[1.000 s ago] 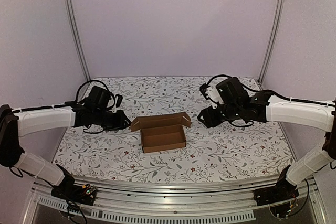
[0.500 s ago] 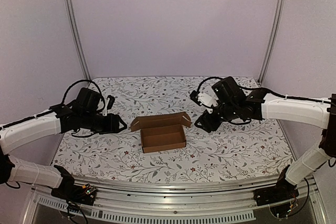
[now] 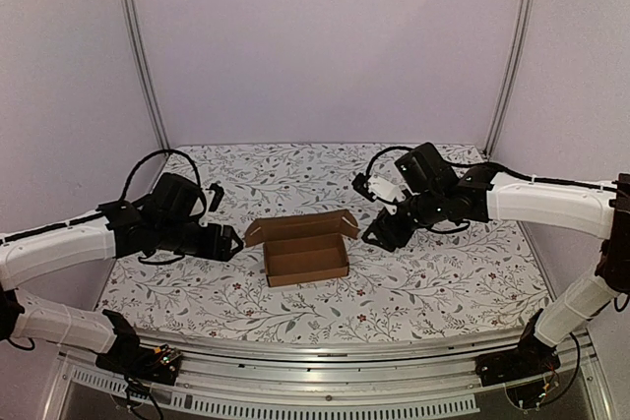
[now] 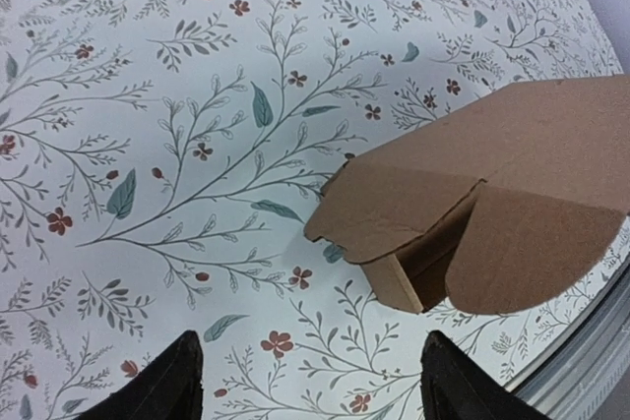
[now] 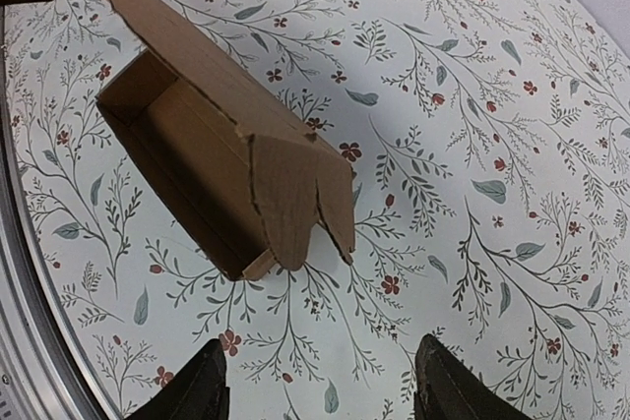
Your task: Fold the paper box
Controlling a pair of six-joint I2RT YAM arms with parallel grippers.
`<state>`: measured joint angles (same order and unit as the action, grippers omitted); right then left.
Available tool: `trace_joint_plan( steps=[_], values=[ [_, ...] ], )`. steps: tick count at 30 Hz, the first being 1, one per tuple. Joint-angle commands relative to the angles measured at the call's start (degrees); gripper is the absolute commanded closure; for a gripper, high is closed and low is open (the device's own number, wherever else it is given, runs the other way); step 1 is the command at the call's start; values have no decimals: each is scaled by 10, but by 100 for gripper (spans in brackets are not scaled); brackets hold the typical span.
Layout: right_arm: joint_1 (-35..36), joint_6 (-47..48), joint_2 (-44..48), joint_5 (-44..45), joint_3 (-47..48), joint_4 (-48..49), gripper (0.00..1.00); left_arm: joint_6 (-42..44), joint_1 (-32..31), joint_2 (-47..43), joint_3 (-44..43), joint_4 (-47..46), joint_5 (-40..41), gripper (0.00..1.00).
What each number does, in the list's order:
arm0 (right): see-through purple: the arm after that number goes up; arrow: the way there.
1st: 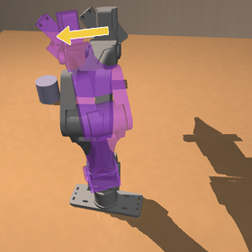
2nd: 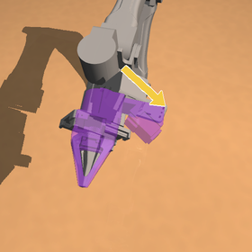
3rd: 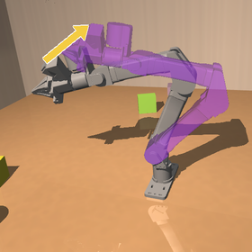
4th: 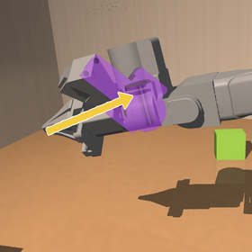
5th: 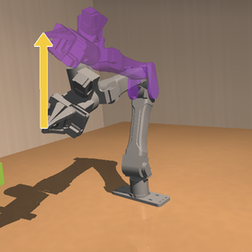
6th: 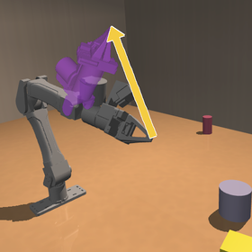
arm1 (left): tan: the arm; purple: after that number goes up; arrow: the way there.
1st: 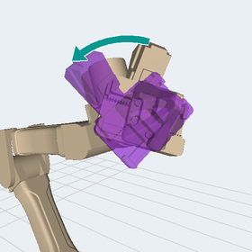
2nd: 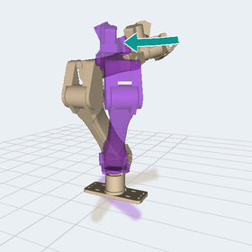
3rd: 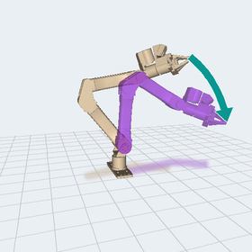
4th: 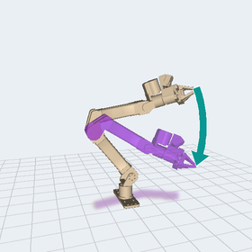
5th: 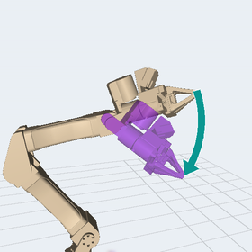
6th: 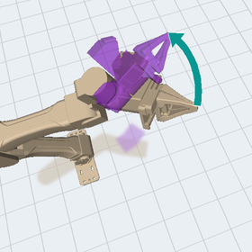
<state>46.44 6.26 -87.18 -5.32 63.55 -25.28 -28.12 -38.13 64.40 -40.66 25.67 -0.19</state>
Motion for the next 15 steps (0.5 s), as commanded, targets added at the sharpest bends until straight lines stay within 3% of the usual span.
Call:
trace_joint_plan(
  steps=[1, 7, 15],
  values=[
    [-4, -10, 10, -23, -8, 11, 36, 36, -15, -8, 18, -31, 79, 26],
    [-6, -7, 12, -40, -11, 23, 36, 84, -15, 4, 49, -109, 10, 26],
    [-13, 0, 24, -60, -21, 22, 36, 146, -22, 28, 53, -158, 21, 29]
  ],
)
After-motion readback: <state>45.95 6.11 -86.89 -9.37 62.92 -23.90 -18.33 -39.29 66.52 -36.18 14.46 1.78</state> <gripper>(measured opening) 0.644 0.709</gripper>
